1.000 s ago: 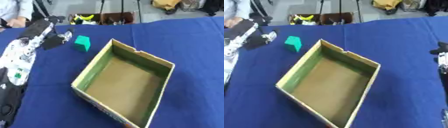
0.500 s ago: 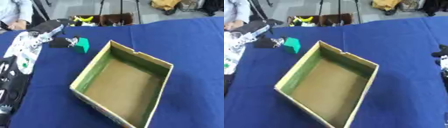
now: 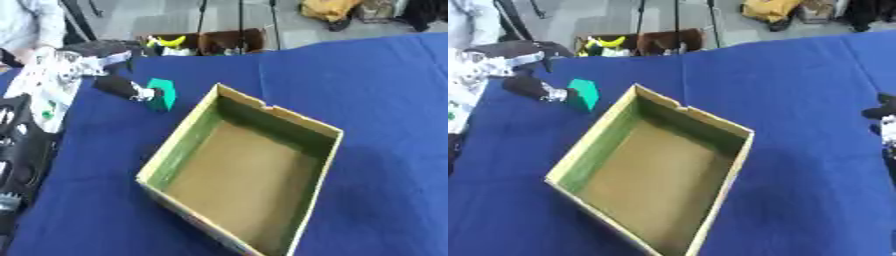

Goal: Pick up objects on the table and place them in the box.

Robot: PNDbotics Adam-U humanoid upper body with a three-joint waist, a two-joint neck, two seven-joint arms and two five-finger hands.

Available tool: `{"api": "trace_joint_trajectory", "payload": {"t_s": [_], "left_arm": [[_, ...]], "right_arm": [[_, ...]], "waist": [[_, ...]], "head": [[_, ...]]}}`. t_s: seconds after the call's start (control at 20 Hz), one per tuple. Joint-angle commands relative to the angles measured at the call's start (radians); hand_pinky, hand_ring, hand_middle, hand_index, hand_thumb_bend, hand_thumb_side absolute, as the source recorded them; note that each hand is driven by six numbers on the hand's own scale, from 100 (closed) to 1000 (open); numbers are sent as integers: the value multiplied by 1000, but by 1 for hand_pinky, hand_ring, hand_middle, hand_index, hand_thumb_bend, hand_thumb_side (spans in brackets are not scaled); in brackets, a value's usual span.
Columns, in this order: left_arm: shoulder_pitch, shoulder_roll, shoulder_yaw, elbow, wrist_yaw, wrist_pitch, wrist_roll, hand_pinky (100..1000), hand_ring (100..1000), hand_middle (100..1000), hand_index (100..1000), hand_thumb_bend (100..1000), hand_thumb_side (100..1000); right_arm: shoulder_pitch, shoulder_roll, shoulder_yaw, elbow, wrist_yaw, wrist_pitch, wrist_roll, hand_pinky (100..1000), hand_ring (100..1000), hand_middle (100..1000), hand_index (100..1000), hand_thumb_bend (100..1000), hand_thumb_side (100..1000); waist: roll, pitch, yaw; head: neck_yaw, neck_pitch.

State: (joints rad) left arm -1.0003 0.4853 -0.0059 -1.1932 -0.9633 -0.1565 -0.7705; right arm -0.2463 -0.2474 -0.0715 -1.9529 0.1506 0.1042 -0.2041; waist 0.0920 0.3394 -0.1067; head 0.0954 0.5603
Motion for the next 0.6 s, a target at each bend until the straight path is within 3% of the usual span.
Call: {"api": "trace_joint_trajectory", "payload": {"t_s": [0.05, 0.25, 0.5, 0.6], "left_arm": [[-32, 43, -1, 17, 23, -18, -56, 570, 778, 1000, 1000, 463, 632], [-44, 50, 2, 14, 7, -21, -121, 580, 779, 1000, 1000, 410, 599], [-57, 49, -5, 35, -31, -26, -136, 582, 778, 1000, 1000, 235, 551], [-61, 45, -9, 54, -46, -26, -136, 560, 759, 1000, 1000, 212, 546]], "right_arm": [[-7, -25, 3, -8, -2, -3, 5, 826, 845, 639, 829, 100, 809], [-9, -26, 4, -8, -3, -3, 8, 825, 845, 639, 829, 100, 810], [-12, -27, 6, -8, -4, -4, 11, 825, 845, 639, 829, 100, 810], [-13, -27, 6, -8, -5, -4, 12, 824, 845, 639, 829, 100, 810]], "waist": [[-2, -20, -3], [0, -17, -8], [2, -10, -20], [2, -7, -24]], "head": [[6, -12], [8, -14], [16, -20], [18, -22]]}}
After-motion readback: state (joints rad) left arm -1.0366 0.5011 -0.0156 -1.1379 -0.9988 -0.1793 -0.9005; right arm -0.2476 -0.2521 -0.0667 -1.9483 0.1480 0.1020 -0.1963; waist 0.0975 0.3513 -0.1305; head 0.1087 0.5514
